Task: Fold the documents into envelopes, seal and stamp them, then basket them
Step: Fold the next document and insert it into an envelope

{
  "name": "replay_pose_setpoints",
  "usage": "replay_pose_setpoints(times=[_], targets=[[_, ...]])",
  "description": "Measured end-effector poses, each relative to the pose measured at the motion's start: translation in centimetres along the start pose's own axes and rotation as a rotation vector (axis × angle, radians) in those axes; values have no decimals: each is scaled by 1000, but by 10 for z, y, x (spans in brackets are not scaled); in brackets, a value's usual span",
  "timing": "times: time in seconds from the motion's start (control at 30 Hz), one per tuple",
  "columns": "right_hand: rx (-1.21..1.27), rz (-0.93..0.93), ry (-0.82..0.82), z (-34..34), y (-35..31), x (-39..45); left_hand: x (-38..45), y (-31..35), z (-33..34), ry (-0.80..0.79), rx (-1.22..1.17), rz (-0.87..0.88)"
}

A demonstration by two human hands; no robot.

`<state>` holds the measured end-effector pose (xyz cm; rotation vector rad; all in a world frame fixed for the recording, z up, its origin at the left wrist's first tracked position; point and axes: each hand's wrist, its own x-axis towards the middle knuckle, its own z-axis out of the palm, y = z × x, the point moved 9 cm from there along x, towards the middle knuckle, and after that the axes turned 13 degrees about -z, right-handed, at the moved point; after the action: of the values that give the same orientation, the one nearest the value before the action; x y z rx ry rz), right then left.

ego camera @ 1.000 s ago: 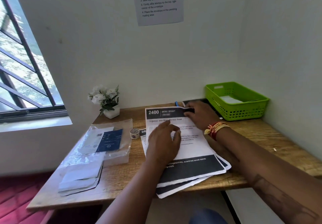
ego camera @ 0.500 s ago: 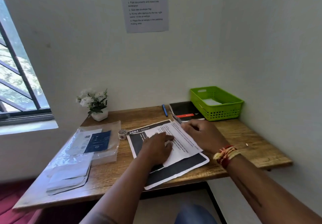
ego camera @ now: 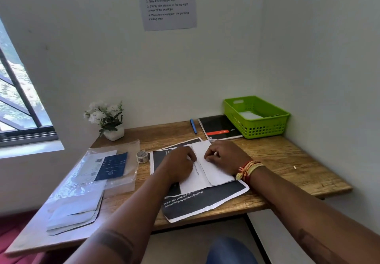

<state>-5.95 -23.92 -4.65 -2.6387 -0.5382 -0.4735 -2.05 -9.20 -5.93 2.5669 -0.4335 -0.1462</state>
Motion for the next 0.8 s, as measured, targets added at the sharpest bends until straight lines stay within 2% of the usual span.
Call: replay_pose_setpoints(times=[0.1, 0.17, 0.23, 0.3, 0.5, 0.6, 0.8], targets=[[47, 37, 16, -2, 9, 2, 3, 17, -2, 140, 33, 53], [85, 74, 38, -4, 17, 0, 2, 22, 12, 79, 85, 82], [112, 146, 75, -9, 30, -3, 2, 21, 28, 13, 233, 95], [110, 215, 88, -12, 42, -1, 2, 20, 33, 3, 313, 110], [-25, 276, -38, 0, 56, 30, 4, 15, 44, -104, 456, 75], [-37, 303, -84, 2, 62, 40, 4, 15, 46, -147, 473, 54], [-28, 293, -28, 3, 67, 34, 3, 10, 45, -143, 465, 89]])
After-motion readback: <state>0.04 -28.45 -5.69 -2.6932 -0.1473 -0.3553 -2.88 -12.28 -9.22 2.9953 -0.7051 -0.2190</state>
